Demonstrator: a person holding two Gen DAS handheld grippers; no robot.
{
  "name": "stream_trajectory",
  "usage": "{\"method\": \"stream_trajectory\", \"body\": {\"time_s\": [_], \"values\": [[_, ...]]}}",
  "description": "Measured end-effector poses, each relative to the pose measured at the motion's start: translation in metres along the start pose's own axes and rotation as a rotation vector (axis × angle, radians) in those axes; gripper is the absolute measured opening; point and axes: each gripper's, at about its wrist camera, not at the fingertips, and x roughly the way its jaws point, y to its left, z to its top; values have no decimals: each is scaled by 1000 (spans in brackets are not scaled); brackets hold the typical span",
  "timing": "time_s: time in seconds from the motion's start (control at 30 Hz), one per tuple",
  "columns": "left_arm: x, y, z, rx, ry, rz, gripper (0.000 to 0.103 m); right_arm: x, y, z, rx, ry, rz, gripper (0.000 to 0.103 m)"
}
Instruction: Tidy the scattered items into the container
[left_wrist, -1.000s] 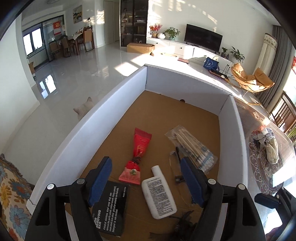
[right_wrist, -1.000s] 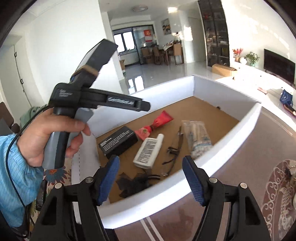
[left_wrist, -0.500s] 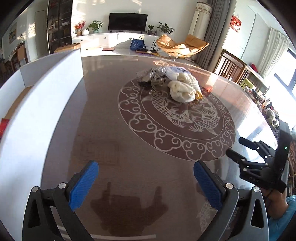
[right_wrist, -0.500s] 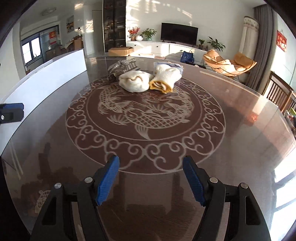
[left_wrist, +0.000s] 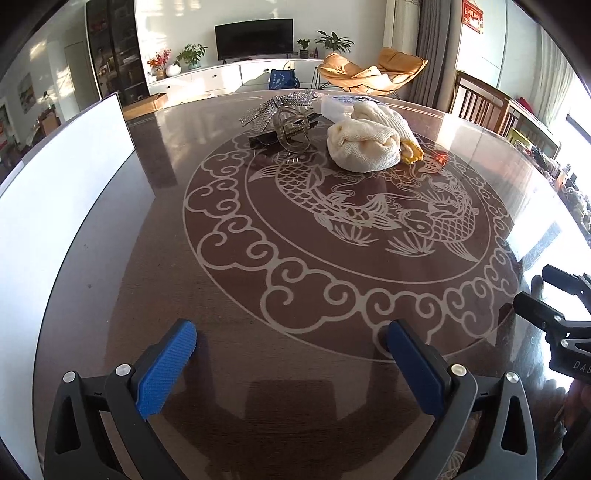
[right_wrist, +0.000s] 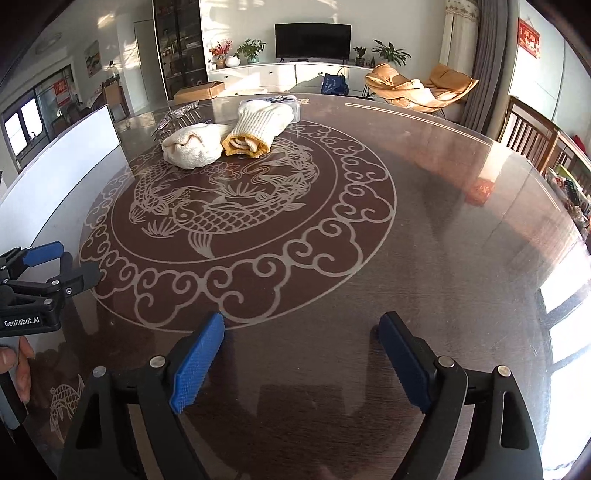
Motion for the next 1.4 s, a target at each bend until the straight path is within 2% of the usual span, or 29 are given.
{"method": "stream_trajectory", "body": {"time_s": [1.27, 1.33, 1.4], "values": [[0, -2, -2, 7, -1, -6, 103, 5, 2, -1, -1, 2, 1, 90], [0, -2, -2, 7, -1, -6, 103, 11, 3, 4, -18, 9, 18, 95], [0, -2, -2, 7, -1, -6, 103, 22, 6, 21, -83, 32, 61, 96]]}}
